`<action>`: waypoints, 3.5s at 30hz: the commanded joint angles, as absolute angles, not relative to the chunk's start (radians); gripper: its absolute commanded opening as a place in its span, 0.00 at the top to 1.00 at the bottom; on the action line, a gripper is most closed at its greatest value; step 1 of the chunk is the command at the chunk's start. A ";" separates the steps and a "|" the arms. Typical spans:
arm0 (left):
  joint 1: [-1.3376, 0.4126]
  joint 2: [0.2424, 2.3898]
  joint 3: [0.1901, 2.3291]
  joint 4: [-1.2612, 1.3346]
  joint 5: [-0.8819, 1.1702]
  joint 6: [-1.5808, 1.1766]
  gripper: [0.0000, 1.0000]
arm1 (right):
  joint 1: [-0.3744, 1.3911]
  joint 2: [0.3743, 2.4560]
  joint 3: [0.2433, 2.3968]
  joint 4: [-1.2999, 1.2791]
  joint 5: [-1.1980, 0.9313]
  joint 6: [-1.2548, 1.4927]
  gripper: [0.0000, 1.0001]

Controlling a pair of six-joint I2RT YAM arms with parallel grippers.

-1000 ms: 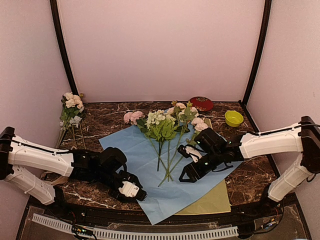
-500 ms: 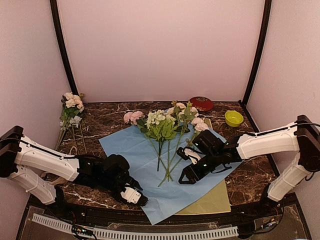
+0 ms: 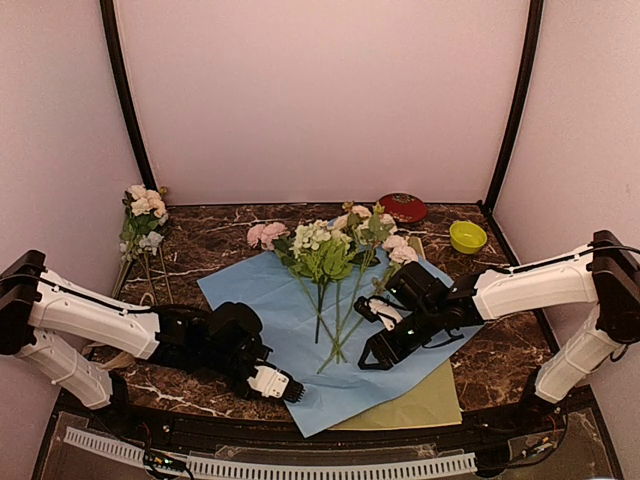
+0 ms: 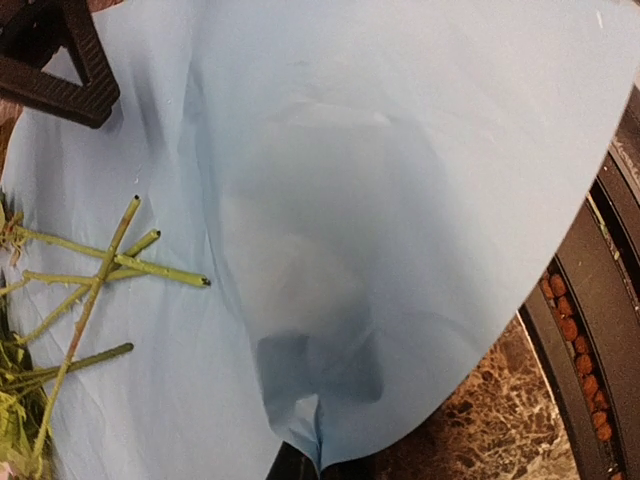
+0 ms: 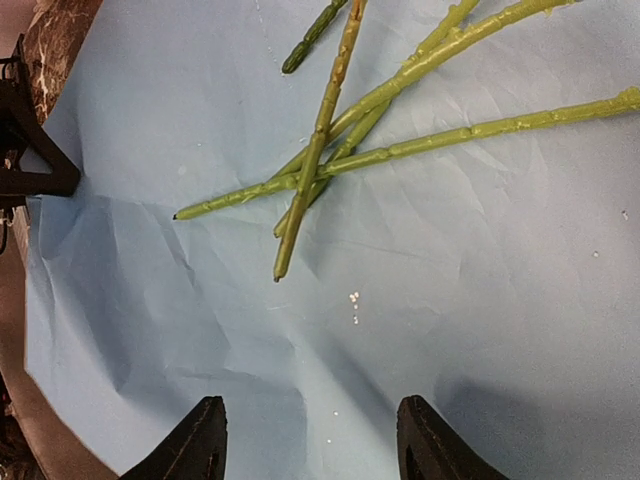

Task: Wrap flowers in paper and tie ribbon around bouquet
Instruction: Pick up the bottom corner of the flattened wrapping paper from the center of the board, then fold the bottom corner of the flattened wrapping paper at the center of the board.

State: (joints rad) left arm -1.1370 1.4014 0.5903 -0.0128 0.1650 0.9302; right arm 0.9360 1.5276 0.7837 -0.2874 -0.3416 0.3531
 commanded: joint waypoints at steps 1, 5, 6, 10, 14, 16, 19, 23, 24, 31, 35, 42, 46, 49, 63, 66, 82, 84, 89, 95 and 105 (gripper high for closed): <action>-1.140 1.421 0.646 -0.088 0.221 0.860 1.00 | 0.944 1.511 0.779 -0.273 -0.361 0.346 0.42; -1.140 1.448 0.669 -0.098 0.241 0.807 1.00 | 0.942 1.506 0.786 -0.286 -0.374 0.340 0.41; -1.138 1.451 0.672 -0.096 0.249 0.794 1.00 | 0.942 1.500 0.788 -0.288 -0.379 0.339 0.42; -1.101 1.435 0.677 -0.089 0.310 0.733 1.00 | 0.936 1.460 0.782 -0.280 -0.420 0.337 0.41; -1.059 1.405 0.661 -0.064 0.397 0.692 1.00 | 0.924 1.394 0.767 -0.255 -0.472 0.312 0.41; -1.041 1.402 0.653 -0.038 0.439 0.663 1.00 | 0.925 1.368 0.762 -0.238 -0.482 0.305 0.41; -1.022 1.412 0.644 -0.006 0.478 0.627 1.00 | 0.948 1.349 0.778 -0.240 -0.473 0.309 0.41; -0.995 1.420 0.638 0.009 0.492 0.608 1.00 | 1.020 1.285 0.774 -0.238 -0.432 0.255 0.41; -0.983 1.417 0.638 0.013 0.500 0.605 1.00 | 1.031 1.271 0.768 -0.242 -0.418 0.243 0.41; -0.947 1.411 0.648 0.014 0.524 0.603 1.00 | 1.075 1.199 0.708 -0.260 -0.308 0.237 0.31; -0.940 1.415 0.650 0.012 0.522 0.609 1.00 | 1.094 1.196 0.677 -0.241 -0.233 0.244 0.18; -0.930 1.415 0.655 0.002 0.520 0.615 1.00 | 1.158 1.195 0.626 -0.144 -0.201 0.212 0.00; -0.927 1.415 0.653 0.008 0.518 0.617 1.00 | 1.166 1.216 0.586 -0.083 -0.104 0.216 0.04; -0.924 1.419 0.656 0.008 0.518 0.614 1.00 | 1.165 1.260 0.596 -0.059 -0.083 0.221 0.12; -0.914 1.421 0.653 -0.001 0.510 0.601 0.78 | 1.145 1.237 0.598 -0.088 -0.022 0.264 1.00; -0.914 1.433 0.654 -0.034 0.494 0.623 0.65 | 1.109 1.246 0.618 -0.118 -0.083 0.284 1.00; -0.917 1.526 0.731 -0.170 0.405 0.581 0.65 | 0.939 1.331 0.708 -0.273 -0.278 0.311 1.00; -0.921 1.530 0.730 -0.182 0.385 0.558 0.66 | 0.913 1.334 0.701 -0.276 -0.310 0.315 1.00; -0.923 1.598 0.760 -0.282 0.305 0.594 0.83 | 0.884 1.353 0.722 -0.308 -0.349 0.309 1.00; -0.923 1.584 0.770 -0.354 0.277 0.589 0.93 | 0.867 1.416 0.730 -0.316 -0.379 0.308 1.00; -0.923 1.343 0.709 -0.181 0.411 0.453 0.44 | 0.860 1.439 0.769 -0.320 -0.392 0.296 1.00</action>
State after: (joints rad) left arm -0.9211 1.4834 0.7345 -0.2897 0.3046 0.5404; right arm 0.8673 1.4368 0.7254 -0.3195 -0.3748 0.3103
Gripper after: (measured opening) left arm 0.477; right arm 0.004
